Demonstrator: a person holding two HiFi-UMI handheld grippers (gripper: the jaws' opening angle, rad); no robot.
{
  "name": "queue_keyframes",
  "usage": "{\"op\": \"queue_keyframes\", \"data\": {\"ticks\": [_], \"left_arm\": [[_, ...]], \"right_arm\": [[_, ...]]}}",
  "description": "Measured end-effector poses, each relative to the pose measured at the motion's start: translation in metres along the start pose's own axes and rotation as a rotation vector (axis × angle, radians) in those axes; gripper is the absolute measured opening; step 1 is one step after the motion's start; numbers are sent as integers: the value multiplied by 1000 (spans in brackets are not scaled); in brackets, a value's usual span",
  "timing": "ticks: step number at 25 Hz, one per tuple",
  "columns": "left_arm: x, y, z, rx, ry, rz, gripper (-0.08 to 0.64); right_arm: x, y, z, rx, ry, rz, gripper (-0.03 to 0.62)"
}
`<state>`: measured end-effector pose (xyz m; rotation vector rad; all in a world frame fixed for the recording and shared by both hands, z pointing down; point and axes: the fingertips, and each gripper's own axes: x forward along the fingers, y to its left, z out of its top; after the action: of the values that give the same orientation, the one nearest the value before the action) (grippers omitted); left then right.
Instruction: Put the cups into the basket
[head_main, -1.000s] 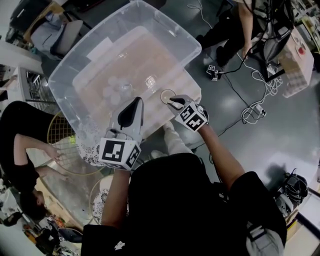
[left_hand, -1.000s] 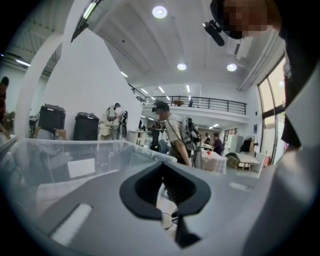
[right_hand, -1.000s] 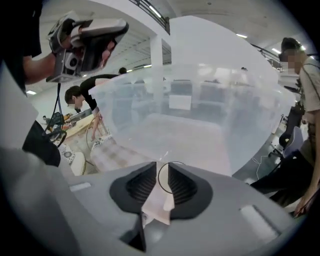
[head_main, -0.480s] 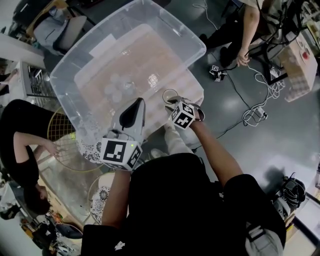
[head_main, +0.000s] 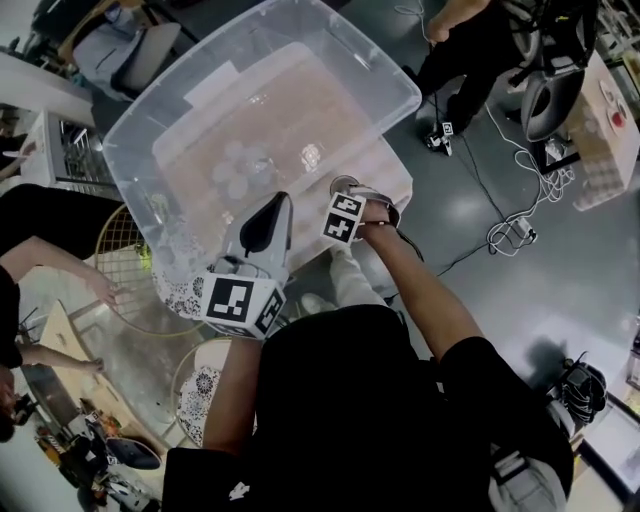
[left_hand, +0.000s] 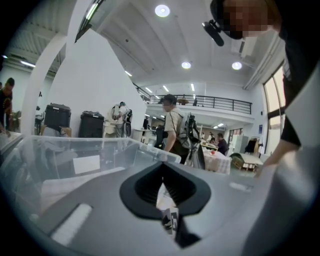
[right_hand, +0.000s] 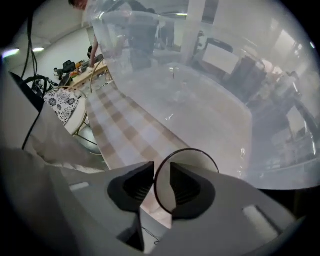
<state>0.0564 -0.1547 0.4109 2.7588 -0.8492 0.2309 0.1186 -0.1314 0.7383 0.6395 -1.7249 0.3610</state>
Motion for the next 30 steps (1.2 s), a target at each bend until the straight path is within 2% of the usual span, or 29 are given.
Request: {"op": "queue_keyframes", "data": {"ticks": [4,7,12,23,30], "left_arm": [[0,3,-1,-2,10,3,8],[-1,6,-2,-7,10,7,8],[-3,9,0,-26,-1,19,8],[-1,6,-4,-29,4,-5,8],[6,1,-1,-30,-1,-28,8]], "right_arm": [[8,-1,-2,-28,81,2,100],[8,2,-2,-43,89,10,79],[1,0,-4,13,42,25,69],[-26,2,-20,155,-86,-2,40],[-70,5,-15,168,-181,-29,40]]}}
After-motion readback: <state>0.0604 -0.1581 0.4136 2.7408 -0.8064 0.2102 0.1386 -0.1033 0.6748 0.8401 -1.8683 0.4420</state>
